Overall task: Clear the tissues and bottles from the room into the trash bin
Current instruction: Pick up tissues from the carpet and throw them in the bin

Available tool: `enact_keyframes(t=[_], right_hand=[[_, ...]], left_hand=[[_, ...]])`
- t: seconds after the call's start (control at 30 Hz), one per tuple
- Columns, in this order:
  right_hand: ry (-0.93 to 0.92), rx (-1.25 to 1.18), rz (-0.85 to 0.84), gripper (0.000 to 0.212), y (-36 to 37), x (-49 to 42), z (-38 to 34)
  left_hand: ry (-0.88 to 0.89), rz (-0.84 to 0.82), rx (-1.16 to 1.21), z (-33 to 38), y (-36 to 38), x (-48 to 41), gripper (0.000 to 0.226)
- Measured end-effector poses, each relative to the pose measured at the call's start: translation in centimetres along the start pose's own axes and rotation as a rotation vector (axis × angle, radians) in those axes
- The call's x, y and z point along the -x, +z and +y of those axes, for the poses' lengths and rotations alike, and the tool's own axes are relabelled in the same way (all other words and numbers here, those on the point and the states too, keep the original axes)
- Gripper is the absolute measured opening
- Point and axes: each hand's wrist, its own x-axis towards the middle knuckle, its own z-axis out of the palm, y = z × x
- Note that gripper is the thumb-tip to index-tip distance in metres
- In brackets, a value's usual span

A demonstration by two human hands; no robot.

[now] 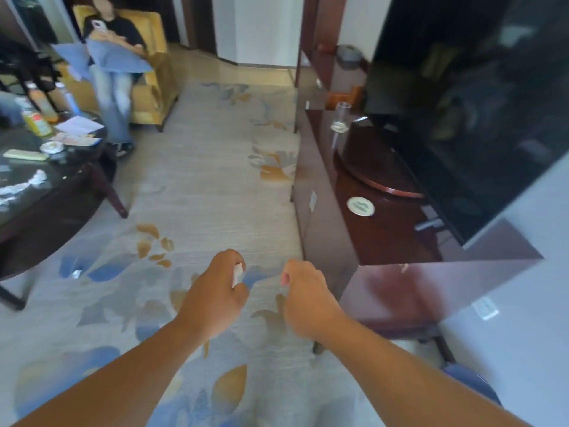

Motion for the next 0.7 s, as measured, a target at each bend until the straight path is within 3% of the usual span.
enact_keyframes(t=[0.27, 0.43, 0.7], right_hand=[[0.128, -0.142, 0.039, 0.033, -5.8, 9.0, 11.3], [0.180, -0.054, 0.148, 0.037, -10.4, 14.1, 17.5], [0.385, -0.201, 0.382, 0.038, -13.3, 21.3, 24.2]], left_hand=[[0.135, -0.094, -0.010, 11.5, 9.2, 2.3, 0.014], [0.248, -0.164, -0.015, 18.4, 13.7, 3.6, 0.010], [0.433, -0.328, 0.034, 27.2, 19.0, 5.2, 0.020]])
